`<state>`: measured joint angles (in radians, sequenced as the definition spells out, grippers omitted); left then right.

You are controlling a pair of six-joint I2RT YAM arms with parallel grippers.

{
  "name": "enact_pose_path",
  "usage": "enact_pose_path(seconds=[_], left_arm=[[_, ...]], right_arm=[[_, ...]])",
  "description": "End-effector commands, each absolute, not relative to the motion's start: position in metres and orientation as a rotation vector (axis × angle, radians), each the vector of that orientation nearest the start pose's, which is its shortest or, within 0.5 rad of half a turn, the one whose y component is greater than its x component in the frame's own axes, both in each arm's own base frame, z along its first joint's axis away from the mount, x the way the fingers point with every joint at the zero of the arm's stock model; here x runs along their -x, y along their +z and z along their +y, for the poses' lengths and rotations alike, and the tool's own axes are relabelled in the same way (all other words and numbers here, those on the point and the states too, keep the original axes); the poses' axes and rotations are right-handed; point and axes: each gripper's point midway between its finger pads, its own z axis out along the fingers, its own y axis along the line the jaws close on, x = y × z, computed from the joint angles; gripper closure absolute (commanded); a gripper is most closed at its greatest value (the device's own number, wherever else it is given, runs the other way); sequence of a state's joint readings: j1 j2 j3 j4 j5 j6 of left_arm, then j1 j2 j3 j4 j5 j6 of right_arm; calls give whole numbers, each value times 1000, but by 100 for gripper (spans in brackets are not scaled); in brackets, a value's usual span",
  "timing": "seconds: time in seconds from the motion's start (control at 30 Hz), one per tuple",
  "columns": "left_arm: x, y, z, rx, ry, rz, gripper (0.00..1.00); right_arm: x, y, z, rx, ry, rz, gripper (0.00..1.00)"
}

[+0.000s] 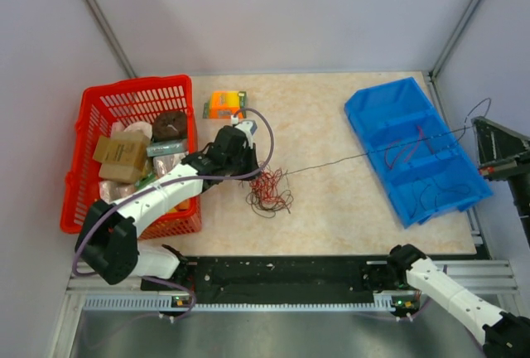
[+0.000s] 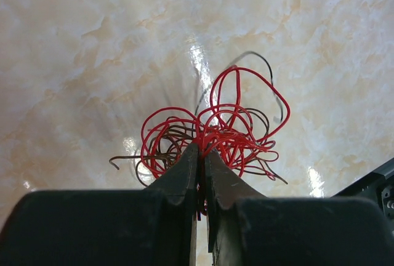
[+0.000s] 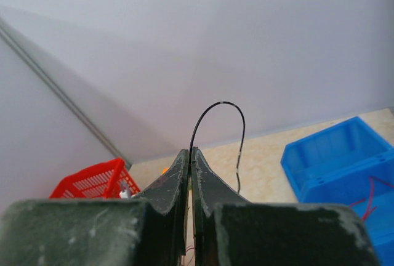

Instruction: Untangle the cables

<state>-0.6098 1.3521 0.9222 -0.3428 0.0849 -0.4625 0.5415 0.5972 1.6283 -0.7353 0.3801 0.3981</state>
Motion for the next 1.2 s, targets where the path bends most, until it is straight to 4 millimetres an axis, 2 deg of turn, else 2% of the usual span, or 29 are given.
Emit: enact_pose_path(seconds=[0.0, 0.03, 0.1, 0.23, 0.33, 0.4, 0.57, 0.67, 0.77, 0.8, 0.87, 0.93, 1.0, 1.1, 1.17], left_arm=[[-277, 123, -227, -237, -591, 2404, 92], [-277, 124, -226, -234, -592, 2397, 88], [-278, 129, -227, -233, -601, 2383, 75], [-278, 143, -230, -244, -638, 2346, 50], [-278, 159, -229, -248, -645, 2313, 40], [-279, 172, -227, -256, -641, 2286, 35], [-282, 212, -224, -271, -640, 2181, 28], [-286, 240, -224, -269, -662, 2079, 24], [-284, 254, -232, -299, -717, 2023, 23], [-284, 252, -238, -320, -748, 2018, 23], [-279, 236, -254, -358, -841, 2064, 24], [-262, 209, -279, -369, -1008, 2166, 27], [-242, 186, -310, -396, -1146, 2215, 34], [-214, 155, -341, -426, -1185, 2254, 39], [-203, 140, -353, -417, -1208, 2272, 39]], right_arm=[[-105, 567, -28, -328, 433, 1181, 100], [-100, 570, -32, -334, 428, 1166, 100], [-103, 569, -28, -331, 444, 1174, 100], [-117, 556, 3, -257, 531, 1238, 100], [-125, 555, 13, -234, 543, 1260, 100], [-120, 562, 10, -226, 546, 1240, 100], [-93, 586, -2, -221, 588, 1147, 100], [-64, 614, -7, -178, 659, 1028, 100], [-30, 642, -12, -140, 748, 902, 100], [-20, 650, -13, -128, 781, 857, 100], [-19, 654, -6, -110, 827, 836, 100], [-26, 655, 4, -97, 853, 851, 100], [-36, 652, 14, -90, 872, 873, 100], [-49, 647, 24, -93, 883, 908, 100], [-52, 648, 26, -97, 891, 913, 100]])
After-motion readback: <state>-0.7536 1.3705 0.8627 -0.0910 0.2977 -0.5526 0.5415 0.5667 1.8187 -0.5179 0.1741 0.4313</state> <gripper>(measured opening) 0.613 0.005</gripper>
